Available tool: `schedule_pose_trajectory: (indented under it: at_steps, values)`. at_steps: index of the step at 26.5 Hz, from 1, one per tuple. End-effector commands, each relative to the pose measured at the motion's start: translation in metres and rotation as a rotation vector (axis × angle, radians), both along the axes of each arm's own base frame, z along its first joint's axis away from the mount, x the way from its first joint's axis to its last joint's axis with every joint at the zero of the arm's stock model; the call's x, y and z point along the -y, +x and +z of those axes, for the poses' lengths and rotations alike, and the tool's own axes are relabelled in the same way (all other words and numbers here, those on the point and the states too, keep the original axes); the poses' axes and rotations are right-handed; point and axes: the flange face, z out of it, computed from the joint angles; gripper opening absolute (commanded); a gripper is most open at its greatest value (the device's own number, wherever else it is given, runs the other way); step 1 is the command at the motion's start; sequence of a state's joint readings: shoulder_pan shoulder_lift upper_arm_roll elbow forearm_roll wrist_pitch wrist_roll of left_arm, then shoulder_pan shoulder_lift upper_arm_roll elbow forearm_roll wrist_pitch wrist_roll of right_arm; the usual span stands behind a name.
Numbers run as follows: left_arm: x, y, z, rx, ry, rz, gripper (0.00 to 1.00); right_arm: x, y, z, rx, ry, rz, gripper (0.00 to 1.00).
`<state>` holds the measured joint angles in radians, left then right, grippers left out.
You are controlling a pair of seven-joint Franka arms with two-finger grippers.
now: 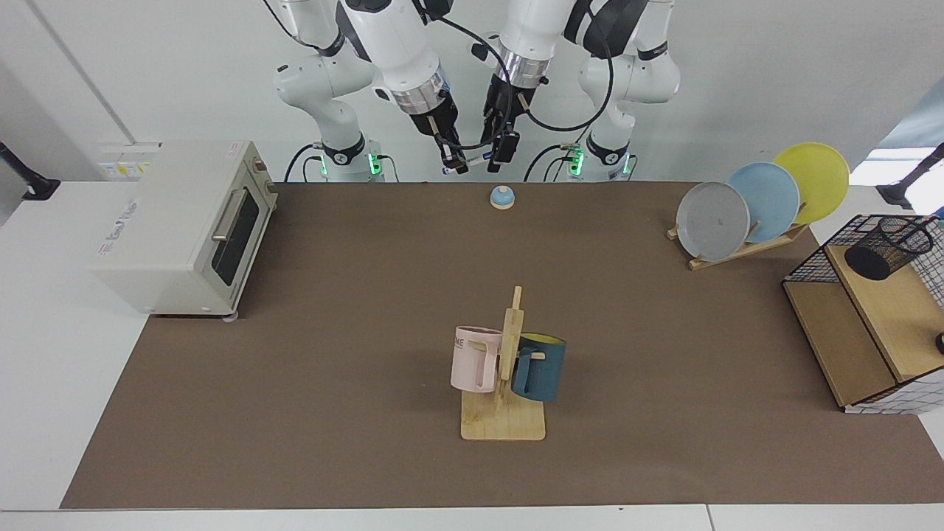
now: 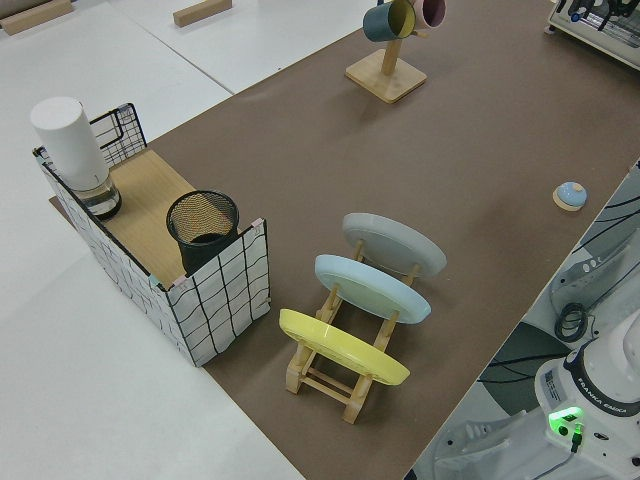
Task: Put markers into pen holder
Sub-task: 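Grasp the marker with the left gripper while the right gripper opens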
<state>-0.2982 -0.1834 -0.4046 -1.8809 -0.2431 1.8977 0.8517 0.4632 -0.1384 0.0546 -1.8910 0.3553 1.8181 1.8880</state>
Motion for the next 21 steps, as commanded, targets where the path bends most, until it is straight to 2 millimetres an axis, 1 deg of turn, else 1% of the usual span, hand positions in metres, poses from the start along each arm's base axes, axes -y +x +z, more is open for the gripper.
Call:
schedule_pose_trajectory:
  at_steps: [1, 7, 16, 17, 18, 19, 20, 21]
  values:
    - [-0.001, -0.007, 0.010, 0.029, 0.040, -0.017, 0.00, 0.003, -0.006, 0.001, 0.003, 0.025, -0.029, 0.00]
    - [-0.007, -0.004, 0.006, 0.026, 0.063, -0.021, 0.00, 0.004, -0.005, 0.000, 0.002, 0.023, -0.027, 0.00]
    - [-0.010, -0.001, 0.005, 0.023, 0.065, -0.010, 0.00, 0.004, -0.005, 0.000, 0.006, 0.024, -0.017, 0.00]
    - [-0.012, 0.000, 0.005, 0.022, 0.064, -0.005, 0.00, 0.004, -0.006, 0.001, 0.008, 0.022, -0.005, 0.06]
    - [-0.012, 0.001, 0.005, 0.019, 0.066, -0.001, 0.00, 0.003, -0.007, 0.001, 0.012, 0.021, 0.015, 0.31]
    - [-0.014, 0.001, 0.004, 0.014, 0.069, 0.001, 0.00, 0.004, -0.007, 0.001, 0.021, 0.022, 0.047, 0.71]
    - [-0.015, 0.002, 0.005, 0.011, 0.071, 0.005, 0.00, 0.004, -0.007, 0.002, 0.032, 0.027, 0.084, 1.00]
    - [-0.019, 0.005, 0.004, 0.005, 0.075, 0.015, 0.00, 0.004, -0.007, 0.005, 0.045, 0.030, 0.109, 0.99]
